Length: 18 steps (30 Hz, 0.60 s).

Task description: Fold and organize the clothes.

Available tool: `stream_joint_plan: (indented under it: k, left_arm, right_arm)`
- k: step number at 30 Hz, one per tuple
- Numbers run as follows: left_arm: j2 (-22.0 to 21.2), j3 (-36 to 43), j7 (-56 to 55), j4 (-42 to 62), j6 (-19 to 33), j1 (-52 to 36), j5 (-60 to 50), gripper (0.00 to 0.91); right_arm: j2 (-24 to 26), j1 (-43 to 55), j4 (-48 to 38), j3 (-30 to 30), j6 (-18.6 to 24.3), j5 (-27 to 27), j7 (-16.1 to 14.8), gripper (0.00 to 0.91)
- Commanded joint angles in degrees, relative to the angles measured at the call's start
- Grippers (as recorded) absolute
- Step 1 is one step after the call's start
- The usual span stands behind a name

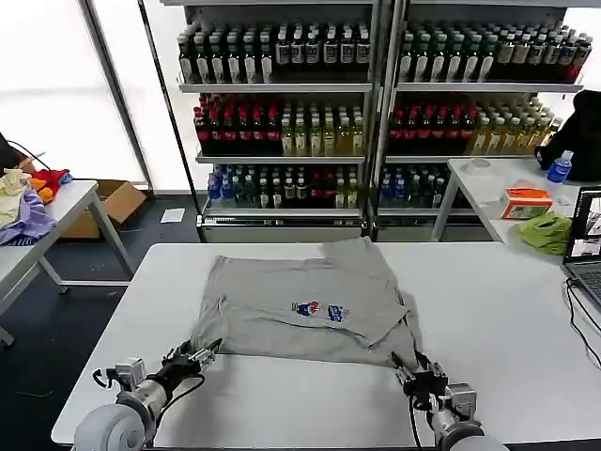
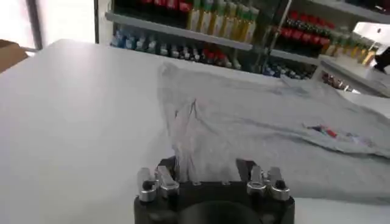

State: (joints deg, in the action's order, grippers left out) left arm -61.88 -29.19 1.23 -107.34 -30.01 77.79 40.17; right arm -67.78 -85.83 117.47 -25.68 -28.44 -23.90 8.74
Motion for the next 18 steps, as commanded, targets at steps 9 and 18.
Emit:
stream_joint_plan:
  k: [9, 18]
  left_arm:
    - [-2.8, -2.0, -0.5, -2.7, 0.6, 4.6, -0.3, 0.01]
    - [-6.0, -6.2, -2.1, -14.6, -0.3, 18.6, -0.8, 0.01]
  right_arm:
    - [4.4, -1.0, 0.7, -1.3, -0.7, -3.2, -4.2, 0.0]
    - [9.5, -9.7, 6.3, -6.8, -0.8, -4.6, -6.7, 0.0]
